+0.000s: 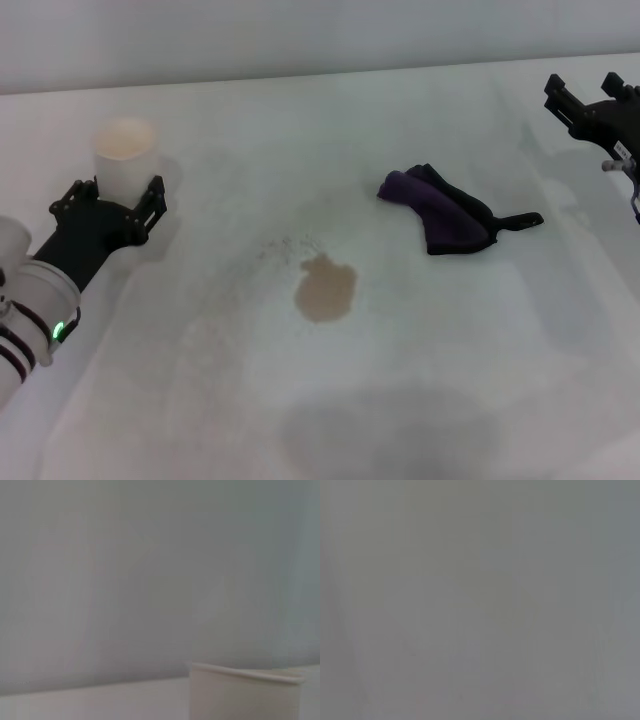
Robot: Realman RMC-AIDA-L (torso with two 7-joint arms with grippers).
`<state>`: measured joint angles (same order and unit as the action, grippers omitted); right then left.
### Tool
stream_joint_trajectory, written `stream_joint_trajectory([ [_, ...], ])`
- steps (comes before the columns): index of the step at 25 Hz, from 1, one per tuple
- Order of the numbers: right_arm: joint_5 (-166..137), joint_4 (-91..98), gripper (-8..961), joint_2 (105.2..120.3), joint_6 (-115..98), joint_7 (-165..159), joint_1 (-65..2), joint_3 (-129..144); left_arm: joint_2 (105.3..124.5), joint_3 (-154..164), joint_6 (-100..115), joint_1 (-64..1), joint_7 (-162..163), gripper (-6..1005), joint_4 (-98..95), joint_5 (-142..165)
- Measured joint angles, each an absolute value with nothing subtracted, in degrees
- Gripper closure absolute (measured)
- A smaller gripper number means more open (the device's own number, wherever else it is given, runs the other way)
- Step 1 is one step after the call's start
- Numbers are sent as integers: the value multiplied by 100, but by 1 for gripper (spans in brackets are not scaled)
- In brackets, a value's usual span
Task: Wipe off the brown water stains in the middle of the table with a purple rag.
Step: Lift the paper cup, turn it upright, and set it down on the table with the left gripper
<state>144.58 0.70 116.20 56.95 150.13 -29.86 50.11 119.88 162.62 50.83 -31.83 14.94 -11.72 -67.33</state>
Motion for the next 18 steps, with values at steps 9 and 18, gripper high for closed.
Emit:
stream_joint_trajectory([
  [9, 14457, 14, 82, 11619, 5695, 14982, -2989, 5029, 11994, 16259, 4662, -3168, 1493, 297, -1216, -6734],
  [18, 14450, -45, 82, 11619, 5696, 14976, -2988, 5036, 11997, 16262, 4590, -2986, 1363, 249, -1253, -6731],
])
